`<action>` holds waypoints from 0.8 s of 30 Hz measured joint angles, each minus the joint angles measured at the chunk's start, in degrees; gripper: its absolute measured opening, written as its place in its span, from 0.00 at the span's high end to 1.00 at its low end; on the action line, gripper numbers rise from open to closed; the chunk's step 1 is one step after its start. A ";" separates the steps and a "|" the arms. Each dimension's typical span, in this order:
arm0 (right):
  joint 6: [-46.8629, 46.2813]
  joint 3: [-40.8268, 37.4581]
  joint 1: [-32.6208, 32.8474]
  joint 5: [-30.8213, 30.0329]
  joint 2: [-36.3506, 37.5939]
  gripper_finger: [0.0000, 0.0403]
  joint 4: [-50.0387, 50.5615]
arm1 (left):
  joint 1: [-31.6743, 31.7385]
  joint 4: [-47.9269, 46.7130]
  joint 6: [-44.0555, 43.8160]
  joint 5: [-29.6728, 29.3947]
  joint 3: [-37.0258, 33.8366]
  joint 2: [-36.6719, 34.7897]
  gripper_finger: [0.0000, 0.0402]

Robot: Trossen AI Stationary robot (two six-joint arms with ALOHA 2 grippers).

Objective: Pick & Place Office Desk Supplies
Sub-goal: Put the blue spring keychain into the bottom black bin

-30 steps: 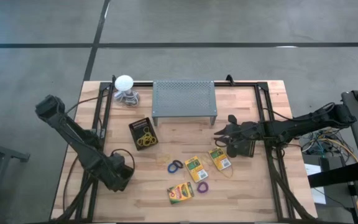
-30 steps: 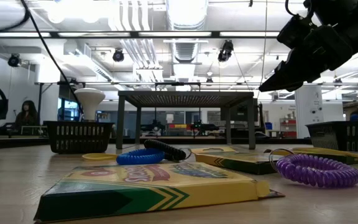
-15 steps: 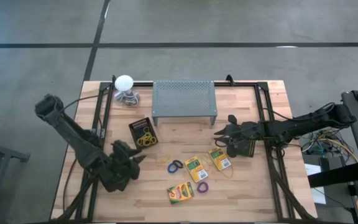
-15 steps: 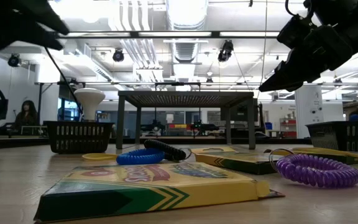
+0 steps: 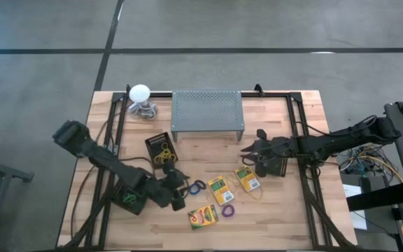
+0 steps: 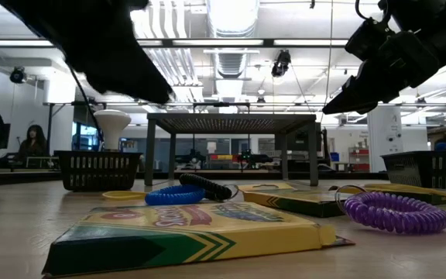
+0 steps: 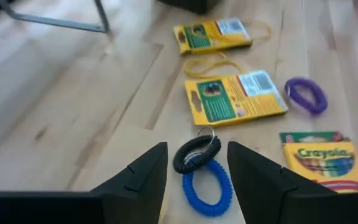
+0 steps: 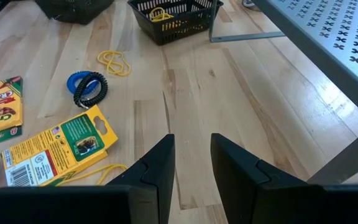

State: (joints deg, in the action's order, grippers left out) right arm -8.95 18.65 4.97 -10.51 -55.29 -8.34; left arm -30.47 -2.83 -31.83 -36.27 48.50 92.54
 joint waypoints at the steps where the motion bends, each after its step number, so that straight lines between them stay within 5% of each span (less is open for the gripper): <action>1: 0.00 -0.02 0.00 -0.01 0.01 0.75 0.00 | 0.51 0.81 0.59 0.59 0.14 1.27 0.57; 9: 0.00 0.00 0.00 -0.01 0.00 0.75 0.00 | 1.91 2.48 1.19 7.90 2.02 8.77 0.57; 18: 0.00 -0.01 0.00 0.00 0.01 0.75 0.00 | 2.04 3.24 13.00 11.42 6.26 18.10 0.57; 24: 0.00 0.00 0.00 0.01 0.00 0.75 0.02 | 3.02 2.51 6.19 11.95 7.05 18.93 0.56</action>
State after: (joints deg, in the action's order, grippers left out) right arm -8.95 18.65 4.97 -10.50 -55.29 -8.32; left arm -27.45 -0.32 -25.64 -24.32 55.56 111.48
